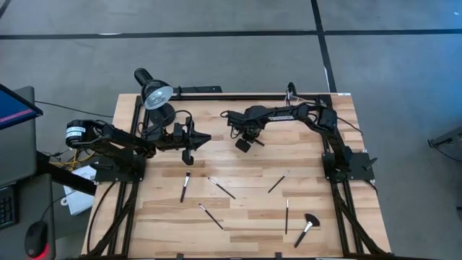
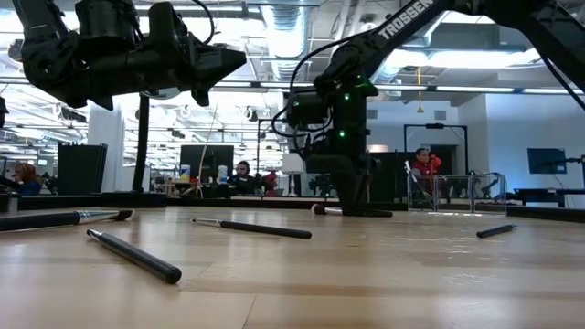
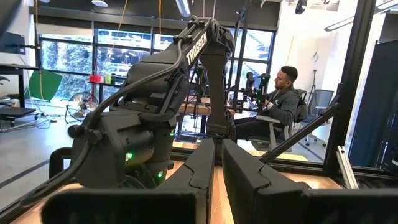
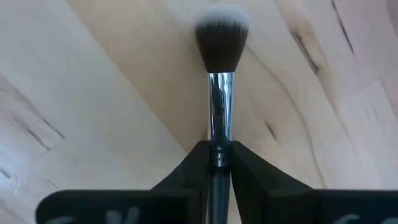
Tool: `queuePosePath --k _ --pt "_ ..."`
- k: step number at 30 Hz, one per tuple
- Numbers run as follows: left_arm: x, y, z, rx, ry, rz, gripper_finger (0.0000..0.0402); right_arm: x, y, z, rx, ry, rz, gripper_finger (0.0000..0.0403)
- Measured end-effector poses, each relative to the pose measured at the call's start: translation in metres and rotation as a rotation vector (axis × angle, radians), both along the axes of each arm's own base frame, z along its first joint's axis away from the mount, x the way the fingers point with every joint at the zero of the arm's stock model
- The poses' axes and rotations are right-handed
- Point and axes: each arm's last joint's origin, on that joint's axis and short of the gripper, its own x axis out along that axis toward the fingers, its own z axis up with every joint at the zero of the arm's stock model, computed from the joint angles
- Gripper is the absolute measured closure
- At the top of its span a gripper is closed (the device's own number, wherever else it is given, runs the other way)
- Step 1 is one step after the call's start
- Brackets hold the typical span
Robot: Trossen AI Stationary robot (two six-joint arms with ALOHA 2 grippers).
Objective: Sort items
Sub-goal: Put the powder brush into the transparent organizer
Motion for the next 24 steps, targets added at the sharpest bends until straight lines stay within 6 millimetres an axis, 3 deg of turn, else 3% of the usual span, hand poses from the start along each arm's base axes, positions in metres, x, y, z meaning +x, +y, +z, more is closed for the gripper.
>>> queuePosePath --k 5,12,16,24 --pt "0.000 0.000 0.000 0.000 0.000 0.000 0.0372 -0.006 0.002 0.025 -0.052 -0.027 0.042 0.0368" --pt "0.000 -0.002 0.000 -0.022 0.000 -0.014 0.0372 -0.014 0.006 0.098 -0.251 -0.284 0.064 0.0366" --pt "0.001 -0.006 0.000 -0.021 0.000 -0.035 0.0372 -0.046 0.007 0.132 -0.368 -0.481 0.003 0.0369" --pt "0.001 -0.010 0.000 -0.017 0.000 -0.049 0.0372 -0.131 -0.001 0.130 -0.528 -0.780 -0.219 0.0366"
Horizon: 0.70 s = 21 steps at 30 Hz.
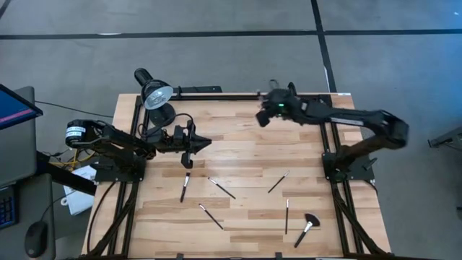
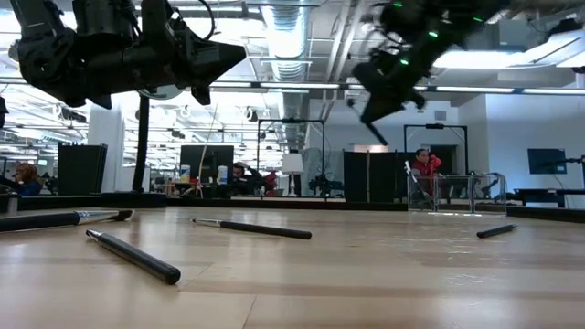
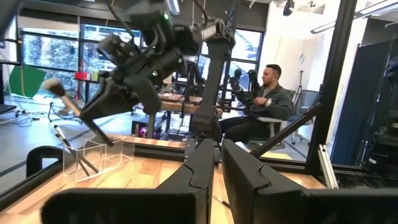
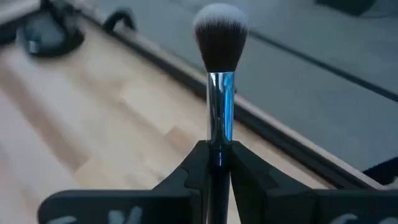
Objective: Sort items
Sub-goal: Put the powder brush into the transparent organizer
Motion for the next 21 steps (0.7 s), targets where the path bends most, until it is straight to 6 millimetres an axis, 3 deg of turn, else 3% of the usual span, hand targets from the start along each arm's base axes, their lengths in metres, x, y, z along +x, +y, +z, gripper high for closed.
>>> queuePosePath --k 5,12,21 --pt "0.000 0.001 0.000 -0.001 -0.002 0.023 0.0372 -0.047 -0.003 -0.014 -0.105 -0.164 -0.174 0.0369" --pt "0.000 0.002 0.000 0.002 -0.005 0.043 0.0372 -0.095 0.000 -0.032 -0.200 -0.195 -0.447 0.0364" --pt "0.000 0.002 0.000 0.003 -0.006 0.049 0.0372 -0.115 0.000 -0.038 -0.253 -0.249 -0.536 0.0358"
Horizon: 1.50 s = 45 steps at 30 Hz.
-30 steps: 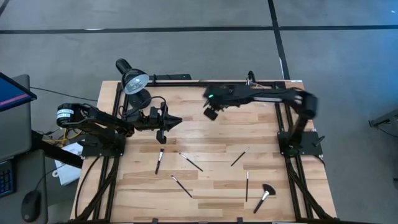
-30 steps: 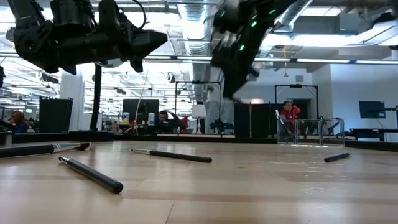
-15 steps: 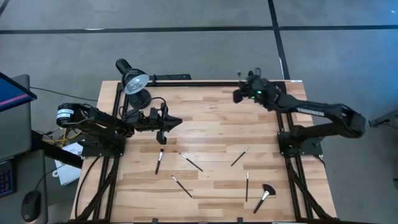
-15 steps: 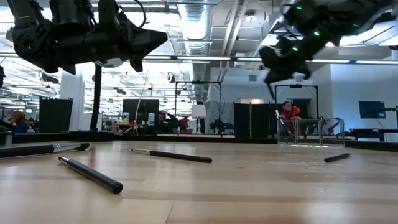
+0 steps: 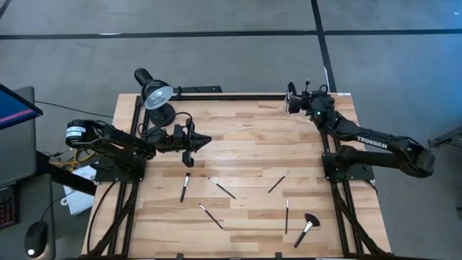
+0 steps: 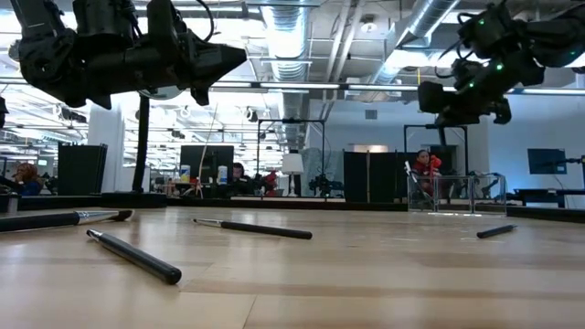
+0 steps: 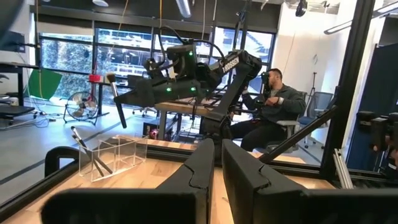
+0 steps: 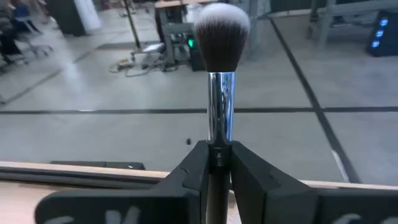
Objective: Sort items
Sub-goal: Put the powder brush into the transparent organizer
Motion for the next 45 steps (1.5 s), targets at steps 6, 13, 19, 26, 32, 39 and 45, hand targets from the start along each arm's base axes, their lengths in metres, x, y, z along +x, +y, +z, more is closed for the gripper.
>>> queuePosePath --k 6,13,19,26,32,39,45 --pt "0.000 0.000 0.000 0.017 -0.002 0.006 0.0372 0.005 -0.008 -0.007 -0.012 -0.002 0.017 0.0363" --pt "0.000 0.001 0.000 0.015 -0.004 0.021 0.0372 0.017 -0.020 -0.015 -0.046 -0.008 0.022 0.0359" --pt "0.000 0.001 0.000 0.015 -0.004 0.021 0.0372 0.021 -0.030 -0.030 -0.007 0.026 0.019 0.0363" --pt "0.000 0.001 0.000 0.014 -0.004 0.021 0.0372 0.026 -0.034 -0.035 -0.025 0.024 0.023 0.0358" --pt "0.000 0.001 0.000 0.014 -0.004 0.021 0.0372 0.029 -0.036 -0.039 -0.021 0.033 0.024 0.0363" --pt "0.000 0.001 0.000 0.014 -0.002 0.021 0.0372 0.026 -0.035 -0.033 -0.048 0.048 0.021 0.0359" --pt "0.000 -0.001 0.000 0.010 0.004 0.014 0.0372 0.015 -0.023 -0.027 -0.017 0.097 -0.093 0.0367"
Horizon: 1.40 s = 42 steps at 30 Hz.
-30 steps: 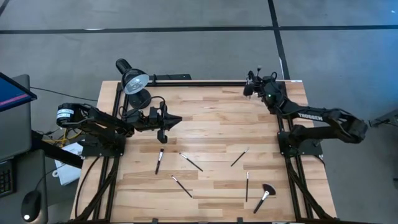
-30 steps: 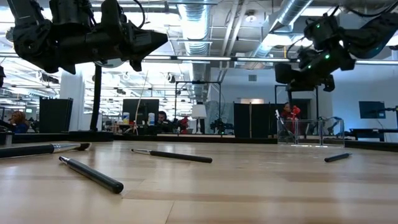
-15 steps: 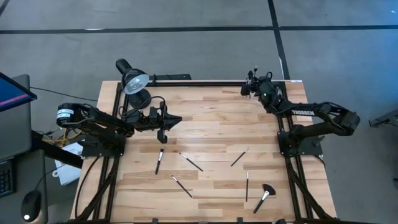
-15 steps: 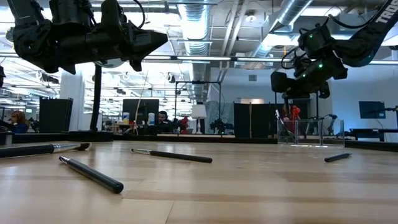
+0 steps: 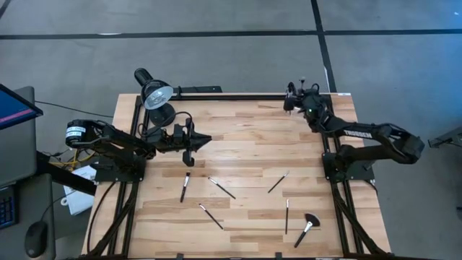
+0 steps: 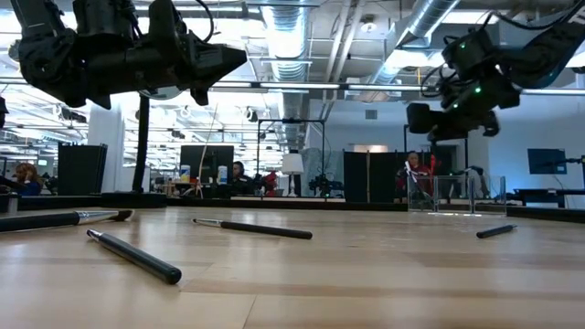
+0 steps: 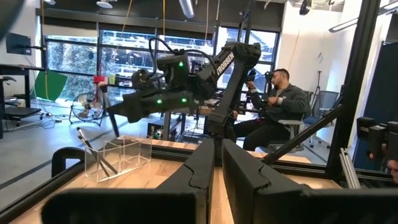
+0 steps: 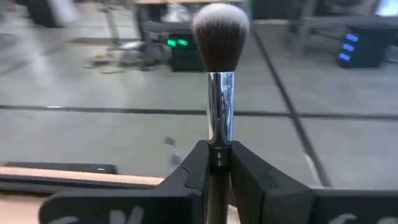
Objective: Sort items
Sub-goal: Put the powder brush into the transparent organizer
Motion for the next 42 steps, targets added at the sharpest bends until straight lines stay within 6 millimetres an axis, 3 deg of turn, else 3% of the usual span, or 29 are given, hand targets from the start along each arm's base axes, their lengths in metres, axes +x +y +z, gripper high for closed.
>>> queuePosePath --k 8,15,33,42 --pt "0.000 -0.001 0.000 0.000 0.000 -0.006 0.0372 -0.013 0.027 0.007 -0.019 0.030 -0.218 0.0357" --pt "0.000 -0.001 0.000 0.001 0.000 -0.006 0.0372 -0.023 0.039 -0.004 0.022 0.071 -0.320 0.0364" --pt "0.000 -0.001 0.000 0.004 0.000 -0.004 0.0372 -0.021 0.037 -0.028 0.078 0.115 -0.394 0.0355" --pt "0.000 -0.001 0.000 0.004 0.000 -0.005 0.0372 -0.020 0.036 -0.029 0.075 0.103 -0.401 0.0360"
